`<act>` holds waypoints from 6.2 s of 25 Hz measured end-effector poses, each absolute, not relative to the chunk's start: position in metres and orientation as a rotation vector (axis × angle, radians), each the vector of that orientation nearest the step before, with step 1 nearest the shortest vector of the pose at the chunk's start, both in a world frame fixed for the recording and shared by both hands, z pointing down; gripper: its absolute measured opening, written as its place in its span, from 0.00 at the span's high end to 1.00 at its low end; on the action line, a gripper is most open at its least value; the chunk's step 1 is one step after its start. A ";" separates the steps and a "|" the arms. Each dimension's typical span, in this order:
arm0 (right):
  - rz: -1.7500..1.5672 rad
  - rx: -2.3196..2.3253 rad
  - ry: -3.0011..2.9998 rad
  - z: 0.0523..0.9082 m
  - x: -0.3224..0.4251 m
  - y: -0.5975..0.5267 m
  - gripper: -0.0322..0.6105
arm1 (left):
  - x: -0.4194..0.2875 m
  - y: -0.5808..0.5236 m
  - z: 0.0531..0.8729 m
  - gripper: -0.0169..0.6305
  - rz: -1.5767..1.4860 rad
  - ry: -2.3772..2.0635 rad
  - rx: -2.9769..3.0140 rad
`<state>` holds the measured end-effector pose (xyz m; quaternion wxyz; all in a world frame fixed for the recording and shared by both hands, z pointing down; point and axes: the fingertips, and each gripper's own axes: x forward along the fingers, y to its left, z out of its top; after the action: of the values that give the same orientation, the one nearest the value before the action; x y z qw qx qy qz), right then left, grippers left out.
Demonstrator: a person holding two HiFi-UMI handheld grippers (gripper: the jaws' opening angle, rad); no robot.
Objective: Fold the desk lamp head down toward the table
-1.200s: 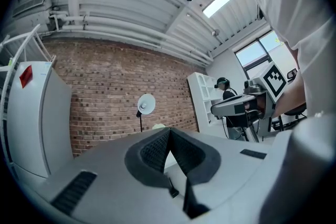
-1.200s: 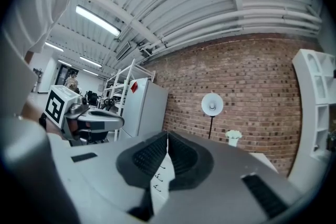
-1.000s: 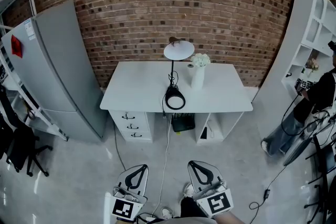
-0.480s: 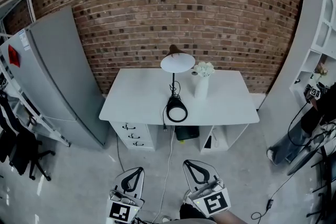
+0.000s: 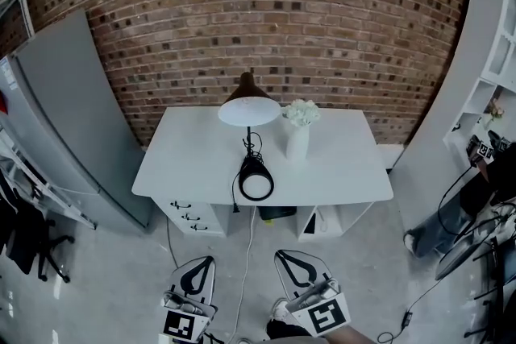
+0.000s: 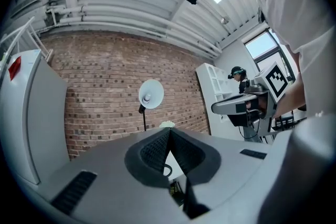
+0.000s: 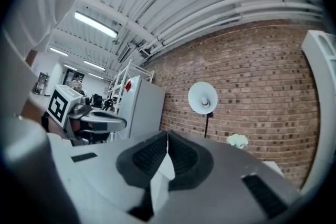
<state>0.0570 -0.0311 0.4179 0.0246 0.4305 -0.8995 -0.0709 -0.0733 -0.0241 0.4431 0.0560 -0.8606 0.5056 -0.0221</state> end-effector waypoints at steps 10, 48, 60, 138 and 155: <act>-0.199 1.257 -2.836 0.424 0.084 -0.087 0.92 | -0.039 -0.087 0.449 0.96 -0.063 1.598 -2.587; -0.404 1.320 -2.768 0.344 0.055 -0.177 0.92 | -0.059 -0.161 0.404 0.96 0.022 1.502 -2.582; -0.559 1.364 -2.703 0.299 0.048 -0.213 0.92 | -0.051 -0.183 0.375 0.96 0.102 1.419 -2.602; -0.428 1.024 -2.462 0.423 0.015 -0.273 0.60 | -0.088 -0.218 0.388 0.96 0.144 1.496 -2.614; -0.299 1.031 -2.445 0.465 0.012 -0.295 0.60 | -0.092 -0.240 0.403 0.96 0.105 1.467 -2.650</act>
<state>0.0125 -0.2952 0.4650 0.2334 0.3756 -0.8903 -0.1088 -0.0925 -0.2403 0.4032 0.0555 -0.8729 0.4834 0.0345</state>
